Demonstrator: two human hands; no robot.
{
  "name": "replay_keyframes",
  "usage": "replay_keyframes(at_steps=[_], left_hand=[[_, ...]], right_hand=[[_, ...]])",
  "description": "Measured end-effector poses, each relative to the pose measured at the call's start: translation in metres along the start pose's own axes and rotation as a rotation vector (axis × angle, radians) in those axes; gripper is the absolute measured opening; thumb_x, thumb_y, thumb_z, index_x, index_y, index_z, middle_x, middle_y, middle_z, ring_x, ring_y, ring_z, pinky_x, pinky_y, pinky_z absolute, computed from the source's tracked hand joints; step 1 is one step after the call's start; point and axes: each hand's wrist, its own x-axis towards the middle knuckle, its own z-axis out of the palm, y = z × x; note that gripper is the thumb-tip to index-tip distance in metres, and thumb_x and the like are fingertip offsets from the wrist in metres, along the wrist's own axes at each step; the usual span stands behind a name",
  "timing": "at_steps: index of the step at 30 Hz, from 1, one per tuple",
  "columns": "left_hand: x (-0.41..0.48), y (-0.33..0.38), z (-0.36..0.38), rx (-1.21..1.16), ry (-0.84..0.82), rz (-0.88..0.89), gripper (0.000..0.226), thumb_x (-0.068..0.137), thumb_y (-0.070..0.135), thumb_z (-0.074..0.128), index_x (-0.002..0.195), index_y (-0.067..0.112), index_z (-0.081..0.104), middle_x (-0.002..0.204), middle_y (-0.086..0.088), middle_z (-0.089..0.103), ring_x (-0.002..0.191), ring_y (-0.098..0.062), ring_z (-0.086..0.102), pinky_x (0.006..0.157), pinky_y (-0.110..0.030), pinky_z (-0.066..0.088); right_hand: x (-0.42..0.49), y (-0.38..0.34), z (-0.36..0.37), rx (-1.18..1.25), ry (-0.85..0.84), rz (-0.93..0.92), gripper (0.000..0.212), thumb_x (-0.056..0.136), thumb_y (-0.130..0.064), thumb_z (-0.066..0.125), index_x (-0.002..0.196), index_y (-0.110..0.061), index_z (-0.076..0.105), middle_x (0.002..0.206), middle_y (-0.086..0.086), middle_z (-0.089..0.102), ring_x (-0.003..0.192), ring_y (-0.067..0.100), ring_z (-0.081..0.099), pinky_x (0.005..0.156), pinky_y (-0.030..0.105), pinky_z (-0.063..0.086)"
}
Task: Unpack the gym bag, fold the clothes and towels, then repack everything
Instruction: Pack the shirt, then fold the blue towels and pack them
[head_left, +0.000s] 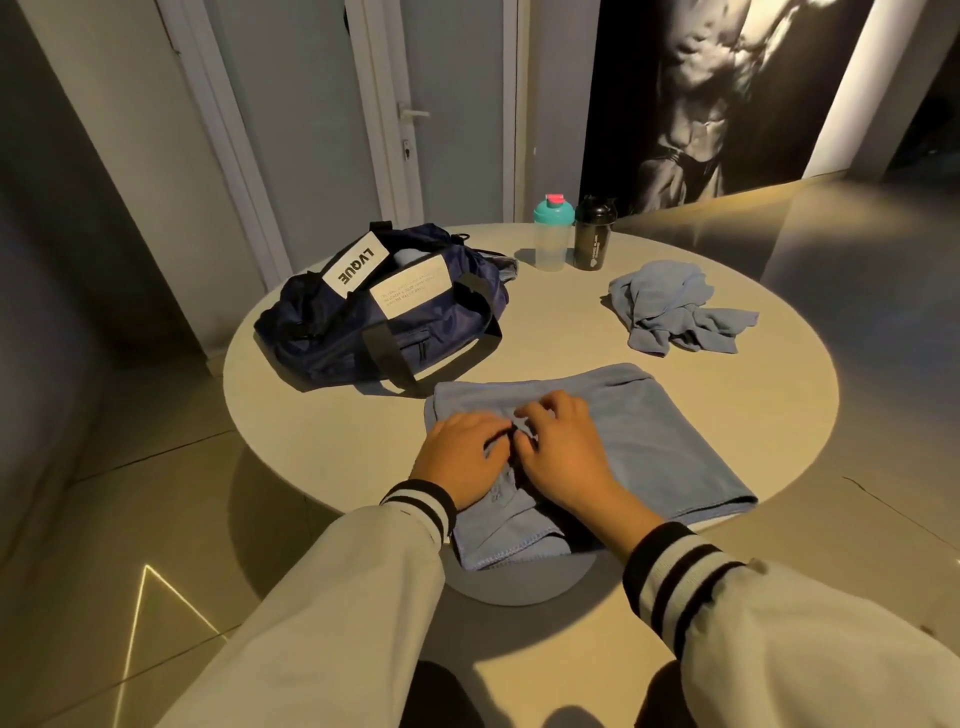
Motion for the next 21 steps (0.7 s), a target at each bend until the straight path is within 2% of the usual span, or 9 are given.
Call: replay_keyframes(at_steps=[2, 4, 6, 8, 10, 13, 16, 21], left_hand=[[0.000, 0.005, -0.001, -0.021, -0.101, -0.037, 0.040, 0.104, 0.038, 0.047, 0.141, 0.027, 0.056, 0.147, 0.004, 0.053, 0.135, -0.019, 0.045, 0.115, -0.034, 0.030], [0.000, 0.010, 0.000, 0.087, -0.156, -0.087, 0.043, 0.107, 0.037, 0.040, 0.148, 0.027, 0.046, 0.155, 0.003, 0.044, 0.143, -0.019, 0.037, 0.119, -0.035, 0.020], [-0.001, 0.016, 0.003, 0.104, -0.135, -0.088, 0.043, 0.108, 0.034, 0.035, 0.151, 0.028, 0.042, 0.159, 0.001, 0.038, 0.147, -0.020, 0.031, 0.122, -0.039, 0.018], [-0.010, 0.024, 0.002, -0.011, -0.075, -0.084, 0.041, 0.108, 0.033, 0.038, 0.148, 0.028, 0.046, 0.156, 0.000, 0.041, 0.144, -0.021, 0.033, 0.120, -0.041, 0.025], [-0.023, 0.032, 0.001, -0.048, -0.101, -0.098, 0.041, 0.107, 0.037, 0.041, 0.146, 0.028, 0.049, 0.153, 0.003, 0.046, 0.140, -0.021, 0.036, 0.118, -0.040, 0.029], [-0.035, 0.035, 0.000, 0.051, -0.249, -0.110, 0.049, 0.108, 0.046, 0.032, 0.154, 0.031, 0.037, 0.163, 0.005, 0.030, 0.150, -0.019, 0.024, 0.124, -0.038, 0.017], [-0.040, 0.036, -0.001, 0.088, -0.325, -0.102, 0.053, 0.108, 0.048, 0.025, 0.159, 0.032, 0.024, 0.168, 0.005, 0.015, 0.155, -0.016, 0.011, 0.125, -0.038, 0.006], [-0.039, 0.040, -0.010, 0.160, -0.404, -0.101, 0.051, 0.110, 0.036, 0.023, 0.161, 0.031, 0.016, 0.170, 0.003, 0.006, 0.156, -0.017, 0.004, 0.126, -0.040, 0.003]], right_hand=[[-0.011, 0.002, -0.010, -0.056, -0.018, 0.032, 0.024, 0.095, -0.034, 0.056, 0.112, -0.018, 0.059, 0.110, 0.008, 0.051, 0.104, 0.029, 0.045, 0.085, 0.041, 0.041], [-0.024, 0.006, -0.020, -0.033, -0.075, 0.035, 0.018, 0.094, -0.036, 0.055, 0.100, -0.020, 0.052, 0.100, 0.004, 0.052, 0.096, 0.027, 0.046, 0.080, 0.041, 0.038], [-0.039, 0.010, -0.032, 0.085, -0.132, -0.068, 0.016, 0.092, -0.034, 0.057, 0.086, -0.021, 0.049, 0.087, -0.001, 0.051, 0.086, 0.022, 0.046, 0.075, 0.039, 0.037], [-0.056, 0.013, -0.042, 0.201, -0.215, -0.221, 0.014, 0.089, -0.033, 0.061, 0.081, -0.023, 0.053, 0.080, -0.006, 0.051, 0.081, 0.016, 0.044, 0.074, 0.036, 0.039], [-0.067, 0.012, -0.046, 0.199, -0.273, -0.306, 0.009, 0.087, -0.037, 0.064, 0.089, -0.029, 0.062, 0.085, -0.008, 0.052, 0.083, 0.012, 0.044, 0.079, 0.030, 0.039], [-0.076, 0.011, -0.043, 0.182, -0.271, -0.287, 0.017, 0.091, -0.041, 0.063, 0.103, -0.031, 0.070, 0.093, -0.009, 0.056, 0.090, 0.012, 0.045, 0.087, 0.032, 0.038], [-0.079, 0.005, -0.047, 0.188, -0.317, -0.282, 0.016, 0.097, -0.035, 0.061, 0.105, -0.028, 0.073, 0.094, -0.008, 0.063, 0.093, 0.013, 0.049, 0.088, 0.037, 0.042], [-0.079, -0.006, -0.065, 0.270, -0.503, -0.250, 0.017, 0.097, -0.030, 0.063, 0.104, -0.021, 0.076, 0.098, -0.005, 0.069, 0.093, 0.010, 0.052, 0.085, 0.028, 0.045]])
